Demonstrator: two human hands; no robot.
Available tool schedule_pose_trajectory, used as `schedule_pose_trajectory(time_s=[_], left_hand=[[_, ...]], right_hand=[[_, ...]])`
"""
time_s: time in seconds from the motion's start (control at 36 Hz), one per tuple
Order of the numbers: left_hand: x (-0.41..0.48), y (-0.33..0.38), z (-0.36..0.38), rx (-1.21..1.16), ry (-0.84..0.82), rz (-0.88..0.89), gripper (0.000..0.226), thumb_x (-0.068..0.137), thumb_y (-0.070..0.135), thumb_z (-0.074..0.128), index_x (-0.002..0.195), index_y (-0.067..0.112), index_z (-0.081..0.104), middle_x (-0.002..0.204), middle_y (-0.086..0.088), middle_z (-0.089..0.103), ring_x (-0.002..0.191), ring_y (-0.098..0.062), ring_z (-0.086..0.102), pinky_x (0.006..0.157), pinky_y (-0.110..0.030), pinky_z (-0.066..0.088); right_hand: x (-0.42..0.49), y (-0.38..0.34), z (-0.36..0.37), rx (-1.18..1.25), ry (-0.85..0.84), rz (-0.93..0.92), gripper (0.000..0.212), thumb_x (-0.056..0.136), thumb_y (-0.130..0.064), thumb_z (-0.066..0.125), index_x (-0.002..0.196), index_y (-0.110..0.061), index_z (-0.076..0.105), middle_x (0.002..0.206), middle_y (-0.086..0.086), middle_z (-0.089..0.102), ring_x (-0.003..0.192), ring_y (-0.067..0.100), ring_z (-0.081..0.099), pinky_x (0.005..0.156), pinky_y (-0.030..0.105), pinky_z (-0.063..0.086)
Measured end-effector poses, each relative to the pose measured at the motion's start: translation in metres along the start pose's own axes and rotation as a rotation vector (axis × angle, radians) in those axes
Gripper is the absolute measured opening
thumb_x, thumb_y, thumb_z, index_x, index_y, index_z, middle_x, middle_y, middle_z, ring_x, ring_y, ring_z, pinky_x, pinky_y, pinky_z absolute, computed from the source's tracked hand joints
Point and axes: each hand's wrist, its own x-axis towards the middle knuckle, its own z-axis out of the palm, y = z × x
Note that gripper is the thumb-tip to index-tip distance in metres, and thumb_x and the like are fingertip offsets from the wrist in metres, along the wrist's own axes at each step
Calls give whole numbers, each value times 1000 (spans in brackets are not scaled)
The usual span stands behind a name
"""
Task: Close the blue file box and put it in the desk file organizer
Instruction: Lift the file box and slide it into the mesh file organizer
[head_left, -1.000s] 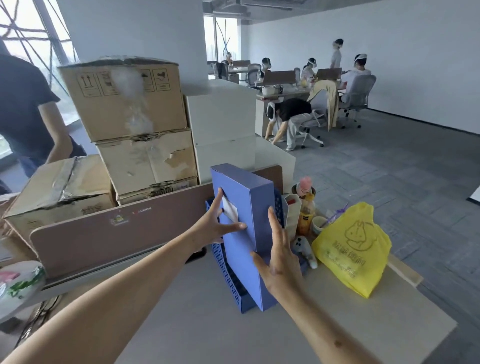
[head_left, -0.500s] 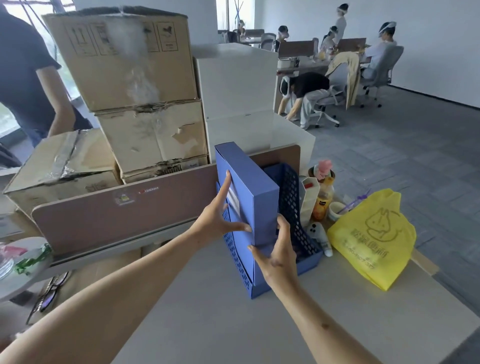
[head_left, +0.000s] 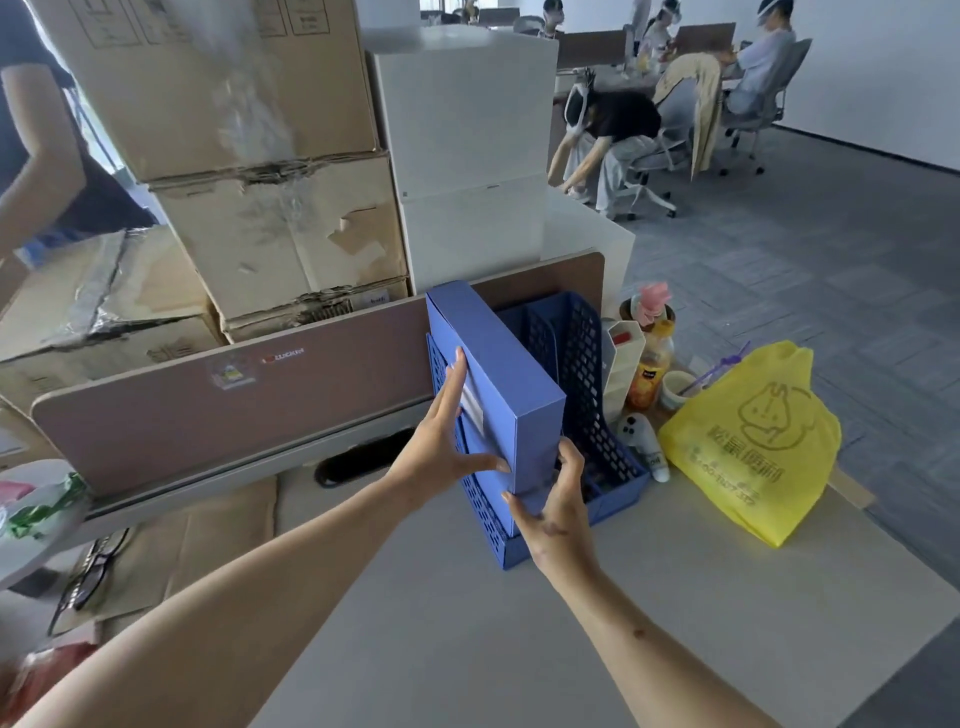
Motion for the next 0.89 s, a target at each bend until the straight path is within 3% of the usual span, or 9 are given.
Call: schedule_pose_trajectory(time_s=[0.06, 0.11, 0.19, 0.33, 0.44, 0.53, 0.58, 0.67, 0.89], left_hand=[[-5, -6, 7, 6, -2, -20, 139, 64, 29, 92, 138, 68, -19, 148, 46, -16, 153, -15, 8, 120, -49, 29], [-9, -11, 13, 25, -2, -9, 139, 65, 29, 92, 136, 69, -20, 152, 41, -16, 154, -14, 7, 122, -48, 25], [-12, -14, 19, 39, 9, -3, 137, 66, 29, 90, 135, 70, -20, 150, 45, -18, 154, -11, 5, 122, -45, 23], [-13, -14, 21, 28, 19, -19, 136, 67, 30, 90, 138, 67, -19, 153, 42, -16, 153, -11, 7, 122, -45, 23], [-18, -11, 21, 30, 7, -39, 137, 67, 30, 90, 144, 61, -19, 160, 29, -14, 153, -12, 6, 122, -46, 24], [-27, -9, 17, 57, 2, -8, 136, 68, 33, 88, 140, 63, -22, 158, 33, -18, 153, -6, -2, 122, -45, 24], [-37, -7, 13, 44, 31, 12, 132, 70, 34, 87, 139, 64, -22, 156, 36, -21, 151, -1, -6, 122, -44, 24], [-55, -7, 3, 27, 96, -14, 129, 73, 30, 86, 140, 64, -19, 162, 27, -13, 153, -5, 2, 121, -35, 23], [-141, -27, -25, 183, 102, -173, 101, 80, 27, 81, 156, 38, 16, 155, 2, 41, 144, -16, 37, 108, -25, 29]], right_hand=[[-5, 8, 1, -37, -15, 36, 76, 83, -22, 72, 139, -27, 20, 136, 0, 45, 124, 19, 51, 96, 29, 50], [-9, 13, 3, -71, -19, 82, 75, 83, -22, 72, 137, -29, 20, 134, 5, 48, 120, 19, 54, 92, 22, 51], [-10, 14, 5, -74, -5, 115, 77, 83, -17, 72, 139, -19, 20, 133, 4, 49, 117, 14, 55, 87, 12, 50], [-7, 14, 5, -169, -10, 142, 76, 82, -25, 72, 138, -26, 19, 135, -1, 49, 115, 17, 57, 84, 32, 56], [-5, 7, -1, -241, -89, 183, 68, 83, -27, 72, 133, -22, 27, 124, -13, 46, 107, 11, 57, 70, 12, 46], [-2, -8, -11, -100, -175, 200, 58, 83, -38, 71, 127, -23, 36, 123, -8, 54, 111, 7, 56, 82, 21, 50], [-2, -24, -24, -65, -191, 161, 58, 84, -41, 69, 131, -24, 39, 129, -6, 54, 120, 6, 51, 101, 34, 46], [1, -62, -58, -56, -155, 80, 57, 88, -36, 65, 138, -25, 40, 141, -9, 46, 132, 6, 41, 113, 37, 35], [-13, -233, -179, 155, -44, -376, 34, 93, -32, 57, 123, -16, 56, 128, 1, 62, 121, 22, 57, 106, 40, 44]])
